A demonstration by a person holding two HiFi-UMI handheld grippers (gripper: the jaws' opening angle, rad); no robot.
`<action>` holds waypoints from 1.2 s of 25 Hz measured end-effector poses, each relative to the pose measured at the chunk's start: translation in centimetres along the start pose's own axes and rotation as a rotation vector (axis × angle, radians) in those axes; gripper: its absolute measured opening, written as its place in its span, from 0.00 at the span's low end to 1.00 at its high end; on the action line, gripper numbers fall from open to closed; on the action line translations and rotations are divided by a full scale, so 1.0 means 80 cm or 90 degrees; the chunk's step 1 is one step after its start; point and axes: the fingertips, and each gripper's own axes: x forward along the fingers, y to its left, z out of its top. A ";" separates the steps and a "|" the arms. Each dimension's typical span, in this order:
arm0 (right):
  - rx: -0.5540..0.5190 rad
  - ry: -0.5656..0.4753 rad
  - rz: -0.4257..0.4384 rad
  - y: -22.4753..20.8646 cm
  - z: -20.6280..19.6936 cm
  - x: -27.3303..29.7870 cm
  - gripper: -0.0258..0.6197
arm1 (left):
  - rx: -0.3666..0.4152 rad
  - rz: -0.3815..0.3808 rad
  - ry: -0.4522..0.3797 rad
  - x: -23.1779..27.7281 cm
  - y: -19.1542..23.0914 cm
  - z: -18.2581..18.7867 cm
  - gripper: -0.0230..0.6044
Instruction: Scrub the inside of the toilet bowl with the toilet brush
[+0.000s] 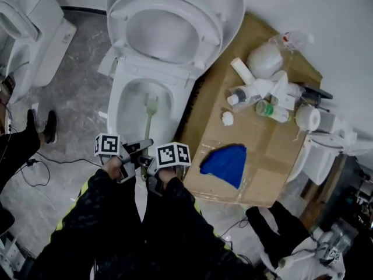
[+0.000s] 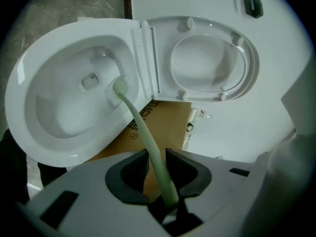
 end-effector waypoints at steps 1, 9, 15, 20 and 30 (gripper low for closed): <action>-0.006 0.006 0.003 0.007 -0.005 -0.004 0.09 | -0.002 0.003 -0.009 -0.004 -0.008 -0.004 0.22; -0.046 0.040 0.024 0.060 -0.050 -0.039 0.09 | 0.020 0.007 -0.055 -0.029 -0.067 -0.039 0.22; -0.067 0.044 0.031 0.089 -0.087 -0.059 0.09 | 0.014 -0.016 -0.054 -0.044 -0.104 -0.076 0.21; -0.089 0.021 0.036 0.110 -0.115 -0.073 0.09 | 0.045 -0.024 -0.036 -0.057 -0.130 -0.105 0.21; -0.131 -0.008 0.048 0.143 -0.203 -0.067 0.09 | 0.089 -0.035 -0.023 -0.119 -0.152 -0.177 0.21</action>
